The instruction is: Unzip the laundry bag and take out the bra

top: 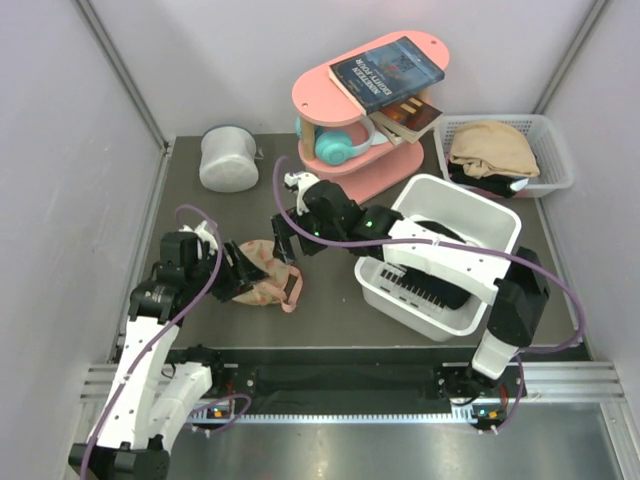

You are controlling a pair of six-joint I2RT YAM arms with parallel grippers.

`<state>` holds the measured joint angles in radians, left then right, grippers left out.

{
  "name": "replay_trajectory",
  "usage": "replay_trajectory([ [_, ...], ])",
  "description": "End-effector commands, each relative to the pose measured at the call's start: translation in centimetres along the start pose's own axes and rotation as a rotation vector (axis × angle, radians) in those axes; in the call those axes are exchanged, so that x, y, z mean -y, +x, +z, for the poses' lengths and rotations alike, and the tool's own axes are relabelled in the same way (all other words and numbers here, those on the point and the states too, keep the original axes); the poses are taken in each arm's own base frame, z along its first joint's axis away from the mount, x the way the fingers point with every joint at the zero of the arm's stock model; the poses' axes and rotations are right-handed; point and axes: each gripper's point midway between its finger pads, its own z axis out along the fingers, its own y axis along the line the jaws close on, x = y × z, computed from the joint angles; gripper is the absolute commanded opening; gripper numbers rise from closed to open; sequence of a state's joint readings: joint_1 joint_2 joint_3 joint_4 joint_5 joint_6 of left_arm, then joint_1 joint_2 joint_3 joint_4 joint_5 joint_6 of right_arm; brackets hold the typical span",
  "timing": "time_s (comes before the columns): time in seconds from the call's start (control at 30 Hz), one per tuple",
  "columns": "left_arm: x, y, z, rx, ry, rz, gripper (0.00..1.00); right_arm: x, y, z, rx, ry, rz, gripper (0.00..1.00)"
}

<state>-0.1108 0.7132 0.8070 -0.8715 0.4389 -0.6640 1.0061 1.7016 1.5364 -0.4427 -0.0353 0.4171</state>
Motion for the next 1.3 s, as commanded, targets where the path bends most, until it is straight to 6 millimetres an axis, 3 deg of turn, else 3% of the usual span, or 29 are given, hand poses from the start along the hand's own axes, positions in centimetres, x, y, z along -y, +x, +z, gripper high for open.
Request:
replay_trajectory([
  [0.0,5.1,-2.4,-1.1,0.069,0.211,0.052,0.71,1.5,0.0,-2.9,0.034,0.099,0.025,0.96],
  [0.1,6.8,-4.0,-2.6,0.116,0.223,0.105,0.88,1.6,1.1,-4.0,0.012,0.099,0.044,0.96],
  [0.23,7.3,-6.2,-3.7,0.181,0.16,0.099,0.91,0.9,2.5,-4.5,-0.015,0.077,0.044,0.96],
  [0.4,12.2,-7.8,-6.5,0.246,0.335,0.141,0.95,-0.4,4.7,-4.6,-0.062,0.043,0.066,0.96],
  [0.47,12.9,-7.4,-6.7,0.223,0.384,0.142,0.97,-0.6,5.5,-4.5,-0.075,0.038,0.074,0.96],
  [0.53,10.5,-7.1,-5.1,0.203,0.278,0.098,0.98,-0.9,6.1,-4.3,-0.089,0.029,0.076,0.96],
  [0.67,2.3,-5.2,-0.6,0.095,-0.052,-0.018,0.96,-1.6,7.0,-3.5,-0.111,0.014,0.091,0.96],
  [0.77,-0.6,-5.5,0.8,0.114,-0.166,-0.01,0.96,-2.9,8.0,-2.6,-0.141,-0.024,0.097,0.96],
  [0.87,-2.1,-6.4,1.2,0.134,-0.247,0.01,0.97,-4.2,9.5,-1.1,-0.179,-0.054,0.103,0.96],
  [1.0,-3.6,-7.5,1.3,0.162,-0.32,0.031,0.99,-5.2,13.1,2.0,-0.286,-0.074,0.159,0.92],
  [1.17,-4.5,-7.7,1.1,0.163,-0.325,0.001,0.99,-4.5,15.5,3.8,-0.364,-0.017,0.137,0.89],
  [1.27,-4.6,-8.2,0.4,0.19,-0.331,0.004,0.99,-4.3,18.0,5.3,-0.426,-0.005,0.154,0.87],
])
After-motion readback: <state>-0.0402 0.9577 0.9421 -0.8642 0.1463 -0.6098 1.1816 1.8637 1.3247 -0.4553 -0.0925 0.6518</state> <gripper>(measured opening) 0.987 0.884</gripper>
